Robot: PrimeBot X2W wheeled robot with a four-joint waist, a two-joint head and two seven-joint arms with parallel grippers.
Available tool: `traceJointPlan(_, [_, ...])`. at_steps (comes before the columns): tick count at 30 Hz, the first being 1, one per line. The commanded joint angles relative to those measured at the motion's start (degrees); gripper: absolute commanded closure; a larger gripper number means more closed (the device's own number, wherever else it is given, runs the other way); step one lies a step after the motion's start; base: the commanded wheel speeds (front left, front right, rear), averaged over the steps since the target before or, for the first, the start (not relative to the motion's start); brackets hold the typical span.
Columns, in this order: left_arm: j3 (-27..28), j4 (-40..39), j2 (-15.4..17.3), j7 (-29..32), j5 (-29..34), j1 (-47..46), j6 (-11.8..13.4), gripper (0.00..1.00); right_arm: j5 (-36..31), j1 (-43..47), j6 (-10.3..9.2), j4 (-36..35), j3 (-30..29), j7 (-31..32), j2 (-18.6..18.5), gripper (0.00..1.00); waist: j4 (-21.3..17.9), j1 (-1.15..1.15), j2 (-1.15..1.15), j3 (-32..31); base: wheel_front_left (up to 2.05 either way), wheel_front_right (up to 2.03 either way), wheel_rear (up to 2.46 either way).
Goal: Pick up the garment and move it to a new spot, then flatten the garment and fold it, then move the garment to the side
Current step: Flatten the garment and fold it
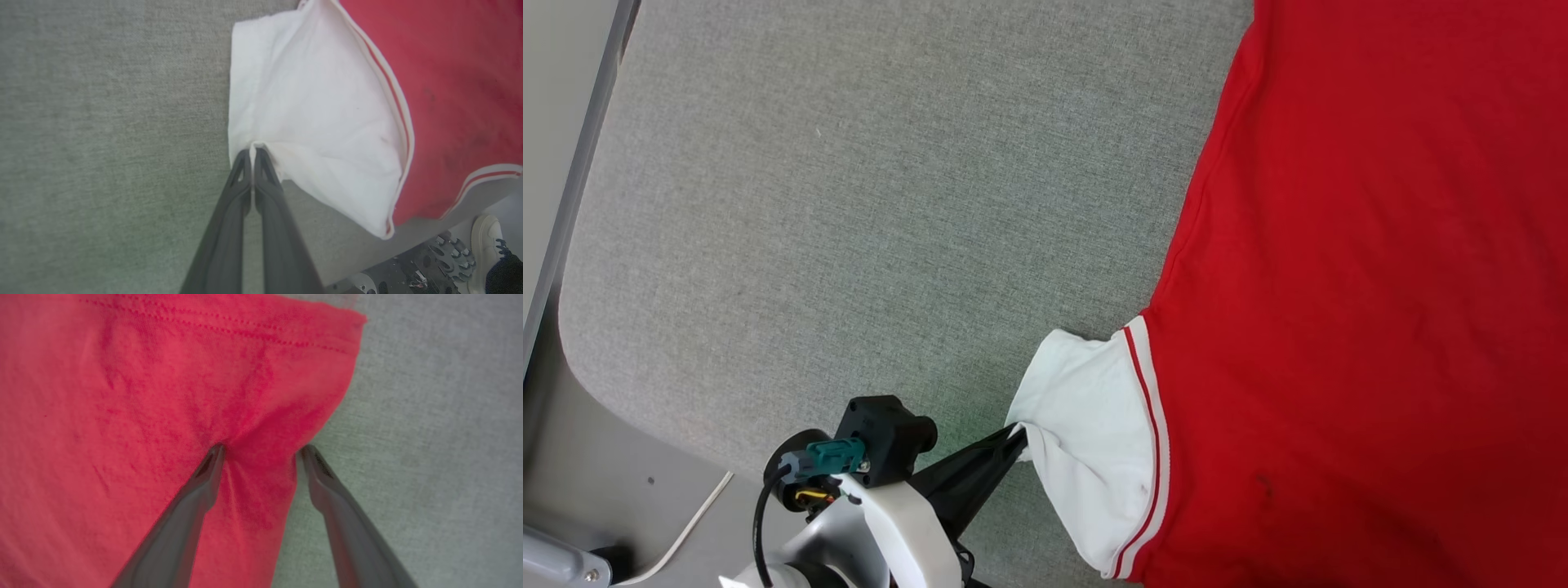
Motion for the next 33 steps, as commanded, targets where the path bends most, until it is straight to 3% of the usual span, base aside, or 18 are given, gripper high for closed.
traceJointPlan(1, [-0.06, 0.32, -0.05, -0.49, -0.09, -0.46, -0.05, 1.0, -0.08, 1.97, -0.02, 0.84, 0.62, 0.69, 1.35, 0.0, 0.32, -0.01, 0.0, 0.5, 0.0, 0.0, 0.0])
traceJointPlan(2, [-0.05, 0.5, 0.0, -0.62, -0.03, -0.55, -0.09, 1.0, 0.04, 2.72, -0.02, 0.99, 0.7, 1.0, 1.59, 0.0, 0.34, -0.01, 0.0, 0.6, 0.0, 0.0, 0.0])
traceJointPlan(3, [-0.08, 0.7, 0.06, -0.75, -0.01, -0.69, -0.13, 1.0, 0.16, 3.29, -0.02, 1.19, 0.71, 1.23, 1.77, 0.38, 0.34, -0.01, 0.0, 0.66, 0.0, 0.0, 0.0])
traceJointPlan(4, [-0.12, 0.87, 0.09, -0.89, 0.0, -0.82, -0.18, 1.0, 0.2, 3.99, -0.02, 1.29, 0.89, 1.53, 1.79, 0.87, 0.35, -0.01, 0.0, 0.68, 0.0, 0.0, 0.0])
traceJointPlan(5, [-0.17, 1.01, 0.08, -0.94, -0.03, -0.9, -0.22, 1.0, 0.19, 4.7, -0.02, 1.27, 1.24, 1.78, 1.61, 1.0, 0.34, -0.01, 0.0, 0.66, 0.0, 0.0, 0.0])
traceJointPlan(18, [0.32, 3.28, 0.58, -1.94, -0.78, -1.63, -0.15, 1.0, 2.08, 9.2, -0.02, 1.44, 2.77, -0.61, -0.3, 1.0, -2.32, -0.01, 0.0, -3.4, 0.0, 0.0, 0.0])
traceJointPlan(25, [0.71, 5.03, 1.51, -1.93, -0.69, -0.16, 0.55, 1.0, 5.34, 16.57, -0.03, 1.92, 4.79, -4.22, 0.05, 1.0, -6.37, -0.01, 0.0, -10.38, 0.0, 0.0, 0.0])
traceJointPlan(26, [1.14, 5.45, 1.48, -2.03, -1.64, 0.88, 1.11, 1.0, 7.88, 21.23, -0.03, 1.44, 6.57, -6.73, -0.55, 1.0, -8.14, -0.01, 0.0, -13.99, 0.0, 0.0, 0.0])
traceJointPlan(33, [0.98, 7.23, 2.36, -2.05, -1.65, 4.4, 2.66, 1.0, 13.89, 32.96, -0.03, -0.89, 8.5, -11.21, -1.44, 1.0, -12.29, -0.01, 0.0, -21.58, 0.0, 0.0, 0.0])
